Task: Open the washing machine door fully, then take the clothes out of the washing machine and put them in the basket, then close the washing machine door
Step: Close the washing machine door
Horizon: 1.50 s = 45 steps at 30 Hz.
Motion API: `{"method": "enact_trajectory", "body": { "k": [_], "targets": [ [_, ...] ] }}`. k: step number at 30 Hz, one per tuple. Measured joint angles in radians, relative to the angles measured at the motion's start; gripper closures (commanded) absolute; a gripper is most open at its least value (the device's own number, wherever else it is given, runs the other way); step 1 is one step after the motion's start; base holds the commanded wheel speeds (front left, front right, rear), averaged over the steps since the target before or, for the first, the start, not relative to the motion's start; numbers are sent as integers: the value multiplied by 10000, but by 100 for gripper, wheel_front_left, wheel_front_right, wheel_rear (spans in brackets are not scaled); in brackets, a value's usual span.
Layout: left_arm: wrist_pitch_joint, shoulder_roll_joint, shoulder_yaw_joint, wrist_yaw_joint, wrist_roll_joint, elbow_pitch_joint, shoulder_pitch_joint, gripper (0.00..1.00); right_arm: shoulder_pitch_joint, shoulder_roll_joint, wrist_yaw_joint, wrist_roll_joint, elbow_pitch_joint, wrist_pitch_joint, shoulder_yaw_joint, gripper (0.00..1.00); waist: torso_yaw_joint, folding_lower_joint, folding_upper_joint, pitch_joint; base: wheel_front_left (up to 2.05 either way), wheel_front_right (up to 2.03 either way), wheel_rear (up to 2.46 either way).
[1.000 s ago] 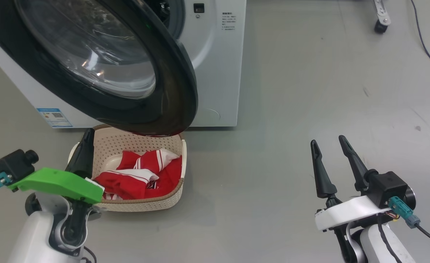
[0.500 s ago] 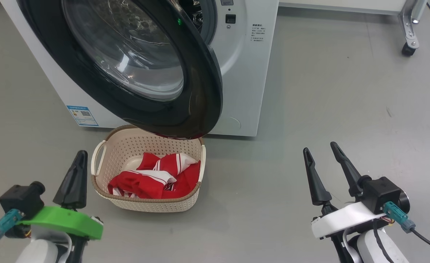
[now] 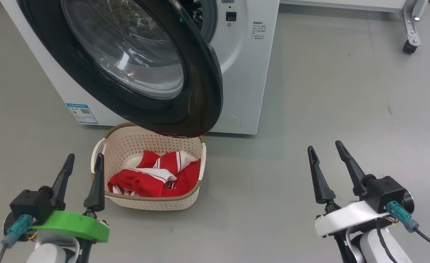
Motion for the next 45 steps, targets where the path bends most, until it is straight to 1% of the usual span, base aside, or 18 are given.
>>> {"method": "enact_trajectory", "body": {
  "k": [6, 11, 16, 27, 34, 41, 45],
  "targets": [
    [-2, -234, 249, 0, 272, -326, 59, 0, 1, 4, -15, -10, -12, 0, -69, 0, 10, 0, 0, 49, 0, 0, 0],
    [-2, -282, 265, -4, 652, -376, 278, 0, 0, 8, -33, -13, -15, 0, -123, 0, -10, 1, 0, 68, 0, 0, 0],
    [-2, -393, 295, -25, 844, -433, 366, 0, 0, 23, -199, -40, -31, 0, -228, 0, -50, 1, 0, 70, 0, 0, 0],
    [-2, -537, 412, -117, 1235, -489, 453, 0, 0, 79, -207, -42, -56, 0, -278, 0, -136, 1, 0, 81, 0, 0, 0],
    [-2, -529, 278, -201, 1760, -474, 508, 0, 0, 90, -207, -46, -58, 0, -272, 0, -153, 0, 0, 91, 0, 0, 0],
    [-2, -593, 324, -205, 1839, -456, 566, 0, 0, 105, -207, -73, -67, 0, -272, 0, -156, 1, 0, 113, 0, 0, 0],
    [-2, -688, 410, -280, 1847, -447, 590, 0, 0, 115, -207, -75, -73, 0, -274, 0, -152, 1, 0, 122, 0, 0, 0]
  ]
}}
